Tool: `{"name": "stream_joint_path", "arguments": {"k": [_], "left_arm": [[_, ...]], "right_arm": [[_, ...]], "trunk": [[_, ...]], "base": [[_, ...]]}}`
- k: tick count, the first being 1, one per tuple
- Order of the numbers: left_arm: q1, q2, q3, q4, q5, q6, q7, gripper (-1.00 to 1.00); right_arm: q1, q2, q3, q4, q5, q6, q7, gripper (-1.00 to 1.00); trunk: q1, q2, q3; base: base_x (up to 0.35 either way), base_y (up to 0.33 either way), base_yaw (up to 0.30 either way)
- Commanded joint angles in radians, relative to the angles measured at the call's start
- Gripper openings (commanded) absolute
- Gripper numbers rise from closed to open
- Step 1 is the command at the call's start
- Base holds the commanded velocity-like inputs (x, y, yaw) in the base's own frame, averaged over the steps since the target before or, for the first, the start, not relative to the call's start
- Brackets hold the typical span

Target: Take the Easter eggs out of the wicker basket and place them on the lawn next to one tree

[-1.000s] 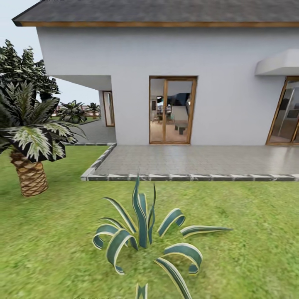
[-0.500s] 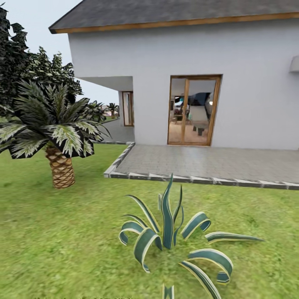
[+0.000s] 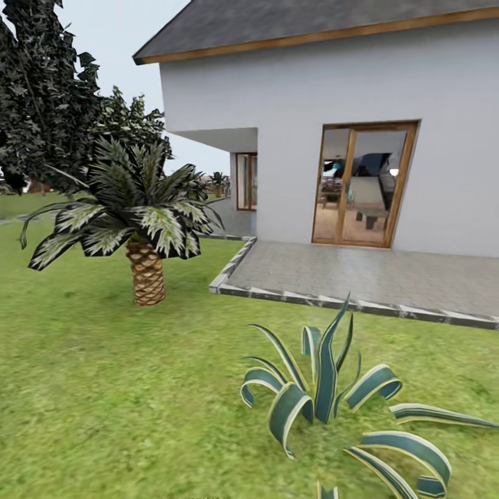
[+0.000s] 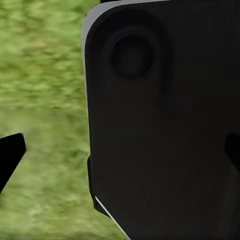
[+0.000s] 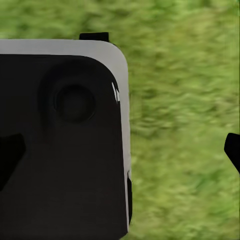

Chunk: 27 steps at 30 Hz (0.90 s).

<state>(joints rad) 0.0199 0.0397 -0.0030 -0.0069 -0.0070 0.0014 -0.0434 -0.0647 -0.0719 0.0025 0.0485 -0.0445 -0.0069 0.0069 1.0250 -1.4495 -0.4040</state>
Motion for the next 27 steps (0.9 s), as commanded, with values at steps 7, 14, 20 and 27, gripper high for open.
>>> {"name": "stream_joint_path", "arguments": {"k": [7,14,20,27], "left_arm": [[0.0,0.0,0.0,-0.001,-0.001,0.0,-0.003,1.0],[0.0,0.0,0.0,-0.001,-0.001,0.0,-0.003,1.0],[0.0,0.0,0.0,-0.001,-0.001,0.0,-0.003,1.0],[0.0,0.0,0.001,-0.001,-0.001,0.0,-0.003,1.0]], "right_arm": [[-0.001,0.0,0.001,0.002,-0.005,-0.001,0.001,1.0],[-0.001,0.0,0.001,0.002,-0.005,-0.001,0.001,1.0],[-0.001,0.0,0.002,0.002,-0.005,-0.001,0.0,1.0],[-0.001,0.0,0.002,0.002,-0.005,-0.001,0.001,1.0]], "trunk": [[0.0,-0.001,-0.001],[0.0,-0.001,-0.001],[0.0,-0.001,-0.001],[0.0,-0.001,-0.001]], "base": [[0.0,0.319,0.248],[0.0,0.31,0.248],[0.0,0.285,0.248],[0.0,0.237,0.248]]}}
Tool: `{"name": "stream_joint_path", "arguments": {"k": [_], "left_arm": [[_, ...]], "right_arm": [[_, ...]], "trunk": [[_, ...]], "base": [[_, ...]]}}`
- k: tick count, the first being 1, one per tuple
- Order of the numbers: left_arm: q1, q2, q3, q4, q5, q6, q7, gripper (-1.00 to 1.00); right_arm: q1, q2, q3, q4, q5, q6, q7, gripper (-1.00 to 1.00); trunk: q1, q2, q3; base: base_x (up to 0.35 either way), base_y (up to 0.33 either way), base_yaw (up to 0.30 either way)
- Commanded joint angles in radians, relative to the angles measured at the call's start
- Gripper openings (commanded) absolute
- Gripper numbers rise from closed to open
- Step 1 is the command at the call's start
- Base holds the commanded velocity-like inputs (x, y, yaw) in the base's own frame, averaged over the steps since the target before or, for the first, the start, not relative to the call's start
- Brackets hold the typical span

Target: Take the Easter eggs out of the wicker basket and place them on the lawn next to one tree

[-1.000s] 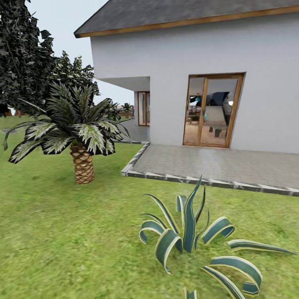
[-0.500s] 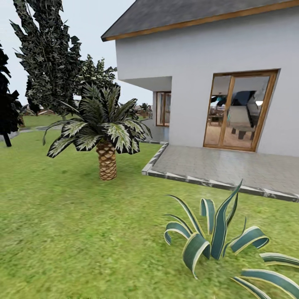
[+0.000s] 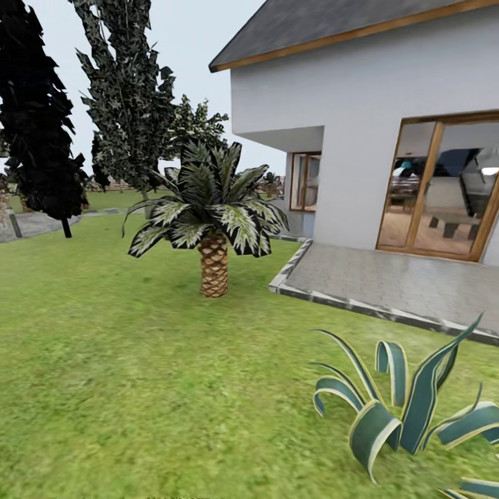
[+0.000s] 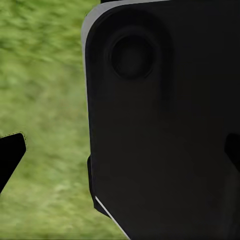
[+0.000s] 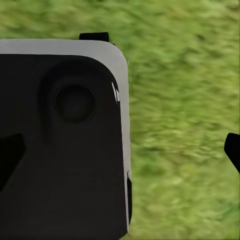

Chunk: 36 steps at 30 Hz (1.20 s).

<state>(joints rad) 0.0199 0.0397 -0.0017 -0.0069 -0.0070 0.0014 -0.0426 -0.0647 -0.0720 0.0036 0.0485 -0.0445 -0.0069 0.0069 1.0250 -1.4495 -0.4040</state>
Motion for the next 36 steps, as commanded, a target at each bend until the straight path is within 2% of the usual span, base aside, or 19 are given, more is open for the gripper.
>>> {"name": "stream_joint_path", "arguments": {"k": [1,16,36], "left_arm": [[0.0,0.0,0.0,-0.001,-0.001,0.0,-0.003,1.0],[0.0,-0.001,0.003,-0.001,0.004,-0.001,-0.003,1.0],[0.0,0.0,0.003,-0.002,0.009,0.0,-0.003,1.0]], "right_arm": [[-0.001,0.0,0.001,0.002,-0.005,-0.001,0.0,1.0],[-0.001,0.0,0.001,0.002,-0.005,-0.001,0.0,1.0],[-0.001,0.0,0.001,0.002,-0.005,-0.001,-0.001,1.0]], "trunk": [[0.0,-0.001,-0.001],[0.0,-0.001,-0.006],[0.0,-0.001,-0.019]], "base": [[0.0,0.203,0.248],[0.015,0.05,0.248],[0.32,0.0,0.248]]}}
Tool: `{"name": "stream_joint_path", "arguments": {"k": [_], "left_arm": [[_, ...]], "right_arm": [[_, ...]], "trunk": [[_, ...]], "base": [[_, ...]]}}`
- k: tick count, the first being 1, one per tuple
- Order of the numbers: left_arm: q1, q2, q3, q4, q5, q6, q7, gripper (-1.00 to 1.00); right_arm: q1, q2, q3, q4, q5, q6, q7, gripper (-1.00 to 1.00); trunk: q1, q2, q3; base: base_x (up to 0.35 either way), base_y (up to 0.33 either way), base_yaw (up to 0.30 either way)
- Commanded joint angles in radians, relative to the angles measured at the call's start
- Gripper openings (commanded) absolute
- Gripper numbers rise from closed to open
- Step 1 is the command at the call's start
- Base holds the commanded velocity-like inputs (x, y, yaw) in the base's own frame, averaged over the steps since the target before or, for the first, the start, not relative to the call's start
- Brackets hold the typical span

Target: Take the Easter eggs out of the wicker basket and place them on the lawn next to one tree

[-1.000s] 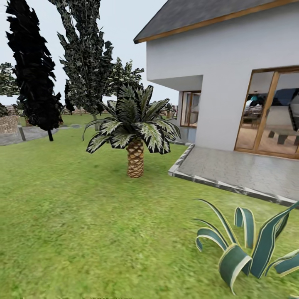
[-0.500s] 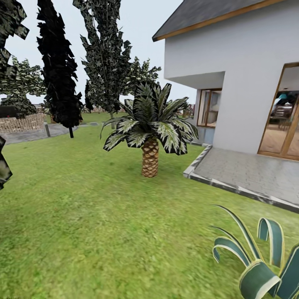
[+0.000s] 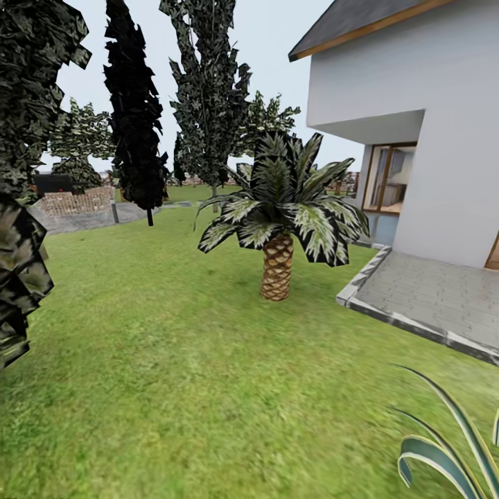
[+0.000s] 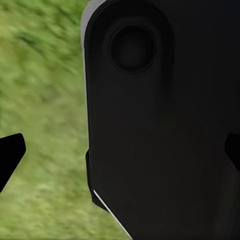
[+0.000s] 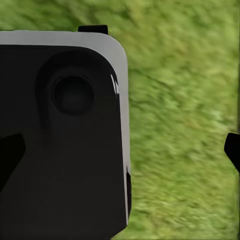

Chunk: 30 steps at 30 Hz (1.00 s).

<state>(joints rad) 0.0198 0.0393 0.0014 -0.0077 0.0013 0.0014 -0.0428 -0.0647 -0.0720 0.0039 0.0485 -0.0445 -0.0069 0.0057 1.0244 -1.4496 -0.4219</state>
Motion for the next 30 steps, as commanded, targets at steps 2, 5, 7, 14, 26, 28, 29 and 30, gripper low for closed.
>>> {"name": "stream_joint_path", "arguments": {"k": [2,5,7,14,26,28,29,30], "left_arm": [[0.0,0.0,0.0,-0.001,0.0,0.0,-0.003,1.0],[0.0,0.0,0.001,-0.001,0.0,0.0,-0.003,1.0],[0.0,0.0,0.0,-0.001,0.0,0.0,-0.003,1.0],[0.0,0.0,0.0,-0.001,0.0,0.0,-0.003,1.0],[0.0,-0.001,0.0,-0.001,0.0,0.0,-0.003,1.0],[0.0,-0.001,0.0,-0.001,0.0,0.0,-0.003,1.0],[0.0,-0.001,0.0,-0.001,0.0,0.0,-0.003,1.0],[0.0,-0.001,0.0,-0.001,0.0,0.0,-0.003,1.0]], "right_arm": [[-0.001,0.0,0.001,0.002,-0.005,-0.001,0.0,1.0],[-0.001,0.0,0.001,0.002,-0.005,-0.001,0.0,1.0],[-0.001,0.0,0.001,0.002,-0.005,-0.001,0.0,1.0],[-0.001,0.0,0.001,0.002,-0.005,-0.001,0.0,1.0],[-0.001,0.0,0.001,0.002,-0.004,-0.001,0.001,1.0],[-0.001,0.0,0.001,0.002,-0.003,-0.001,0.002,1.0],[-0.001,0.0,0.001,0.002,-0.003,-0.001,0.002,1.0],[-0.001,0.0,0.001,0.002,-0.004,-0.001,0.002,1.0]], "trunk": [[0.001,0.0,-0.002],[0.001,0.0,-0.003],[0.001,0.0,-0.004],[0.001,0.0,-0.008],[0.001,0.0,-0.012],[0.001,0.0,-0.012],[0.001,0.0,-0.012],[0.001,0.0,-0.012]], "base": [[0.337,0.0,0.248],[0.337,0.0,0.248],[0.337,0.0,0.248],[0.337,0.0,0.248],[0.337,0.0,0.204],[0.337,0.0,0.02],[0.337,0.0,0.007],[0.337,0.0,0.004]]}}
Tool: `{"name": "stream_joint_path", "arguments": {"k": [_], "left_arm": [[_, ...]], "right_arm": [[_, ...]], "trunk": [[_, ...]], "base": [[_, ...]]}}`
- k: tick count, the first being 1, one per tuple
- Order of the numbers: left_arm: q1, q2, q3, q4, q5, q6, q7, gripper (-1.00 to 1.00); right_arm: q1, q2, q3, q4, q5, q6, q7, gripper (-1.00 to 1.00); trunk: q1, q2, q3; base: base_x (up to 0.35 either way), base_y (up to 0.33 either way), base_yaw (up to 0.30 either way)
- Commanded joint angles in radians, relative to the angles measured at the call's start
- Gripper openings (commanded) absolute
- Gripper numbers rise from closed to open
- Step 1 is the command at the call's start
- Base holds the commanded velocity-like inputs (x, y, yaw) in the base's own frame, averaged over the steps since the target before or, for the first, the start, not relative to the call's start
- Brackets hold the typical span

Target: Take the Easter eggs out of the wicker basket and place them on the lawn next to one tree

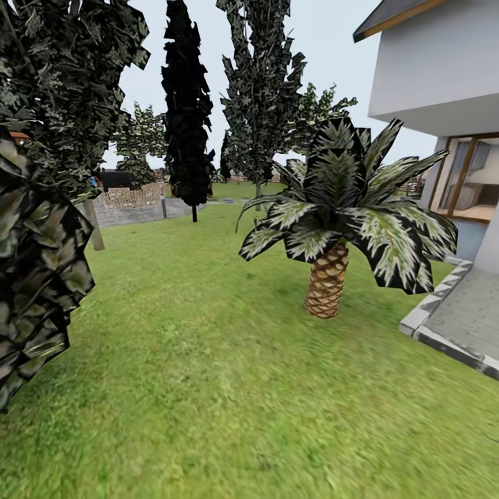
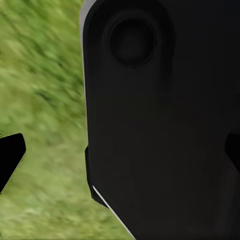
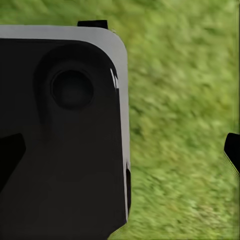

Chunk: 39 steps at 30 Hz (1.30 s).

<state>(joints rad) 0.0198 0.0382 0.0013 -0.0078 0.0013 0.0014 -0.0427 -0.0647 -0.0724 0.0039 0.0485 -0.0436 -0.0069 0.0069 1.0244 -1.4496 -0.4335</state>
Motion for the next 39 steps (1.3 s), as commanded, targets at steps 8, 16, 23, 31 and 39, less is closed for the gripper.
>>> {"name": "stream_joint_path", "arguments": {"k": [8,16,23,31,39], "left_arm": [[0.0,0.001,0.0,0.0,0.0,0.0,-0.003,1.0],[0.0,0.0,0.0,-0.001,0.0,0.0,-0.003,1.0],[0.0,0.0,0.0,-0.001,0.0,0.0,-0.003,1.0],[0.0,0.001,0.0,-0.001,0.0,0.0,-0.003,1.0],[0.0,0.001,0.001,-0.001,0.0,0.0,-0.003,1.0]], "right_arm": [[-0.001,0.0,0.001,0.002,-0.004,-0.001,0.001,1.0],[-0.001,-0.001,0.001,0.002,-0.005,-0.001,0.001,1.0],[-0.001,-0.001,0.001,0.002,-0.004,0.002,0.006,1.0],[-0.001,-0.001,0.001,0.002,-0.004,0.003,0.004,1.0],[-0.001,-0.001,0.001,0.002,-0.004,0.002,0.003,1.0]], "trunk": [[0.001,0.0,-0.001],[0.001,0.0,-0.001],[0.001,0.0,-0.001],[0.001,0.0,-0.001],[0.001,0.0,-0.001]], "base": [[0.337,0.0,0.001],[0.337,0.0,0.024],[0.337,0.0,0.004],[0.337,0.0,0.0],[0.337,0.0,0.0]]}}
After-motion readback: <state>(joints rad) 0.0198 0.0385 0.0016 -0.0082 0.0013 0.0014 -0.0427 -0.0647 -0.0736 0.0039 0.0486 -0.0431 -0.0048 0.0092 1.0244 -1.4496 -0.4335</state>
